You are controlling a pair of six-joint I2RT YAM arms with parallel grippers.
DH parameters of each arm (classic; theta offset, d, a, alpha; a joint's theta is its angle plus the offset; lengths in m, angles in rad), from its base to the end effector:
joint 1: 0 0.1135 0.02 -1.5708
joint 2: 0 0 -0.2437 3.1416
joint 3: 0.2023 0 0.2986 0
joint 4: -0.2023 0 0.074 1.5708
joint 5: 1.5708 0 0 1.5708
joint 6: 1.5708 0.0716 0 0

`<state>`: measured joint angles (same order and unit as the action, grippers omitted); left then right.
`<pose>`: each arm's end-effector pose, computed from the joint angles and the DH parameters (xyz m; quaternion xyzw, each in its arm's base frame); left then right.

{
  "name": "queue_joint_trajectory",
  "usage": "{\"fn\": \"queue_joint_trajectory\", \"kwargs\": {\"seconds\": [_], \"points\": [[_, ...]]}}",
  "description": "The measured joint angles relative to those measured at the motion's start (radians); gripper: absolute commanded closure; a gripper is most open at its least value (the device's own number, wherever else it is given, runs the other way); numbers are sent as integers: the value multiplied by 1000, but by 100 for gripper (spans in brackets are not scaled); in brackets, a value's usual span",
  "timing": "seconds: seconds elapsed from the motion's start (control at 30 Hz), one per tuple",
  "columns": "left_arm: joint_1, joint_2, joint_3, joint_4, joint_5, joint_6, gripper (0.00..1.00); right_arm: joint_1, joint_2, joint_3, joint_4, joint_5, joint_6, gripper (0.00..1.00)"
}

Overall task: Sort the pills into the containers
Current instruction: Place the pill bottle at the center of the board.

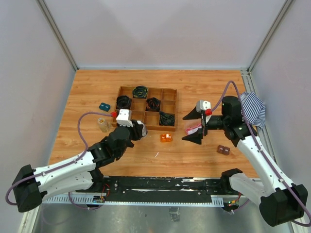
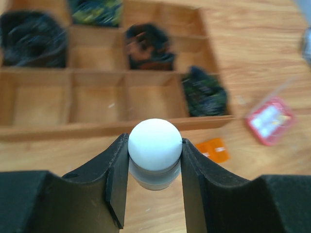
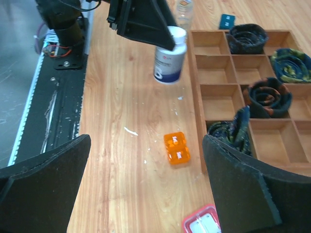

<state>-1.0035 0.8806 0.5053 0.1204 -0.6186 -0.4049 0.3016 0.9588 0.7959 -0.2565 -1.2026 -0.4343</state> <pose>0.1893 -0.2198 0.2167 0.0444 0.7751 -0.1936 0.5999 0.2375 0.1438 0.2841 -0.5362 0.5346 0.4437 0.4794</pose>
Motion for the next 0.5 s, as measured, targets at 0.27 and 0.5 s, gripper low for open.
{"fn": "queue_joint_trajectory", "kwargs": {"seconds": [0.27,0.5], "points": [[194,-76,-132,-217,-51,-214,100,-64,5,0,17,61,32,2],[290,-54,-135,-334,-116,-315,95,-80,44,0,19,98,46,2]]}}
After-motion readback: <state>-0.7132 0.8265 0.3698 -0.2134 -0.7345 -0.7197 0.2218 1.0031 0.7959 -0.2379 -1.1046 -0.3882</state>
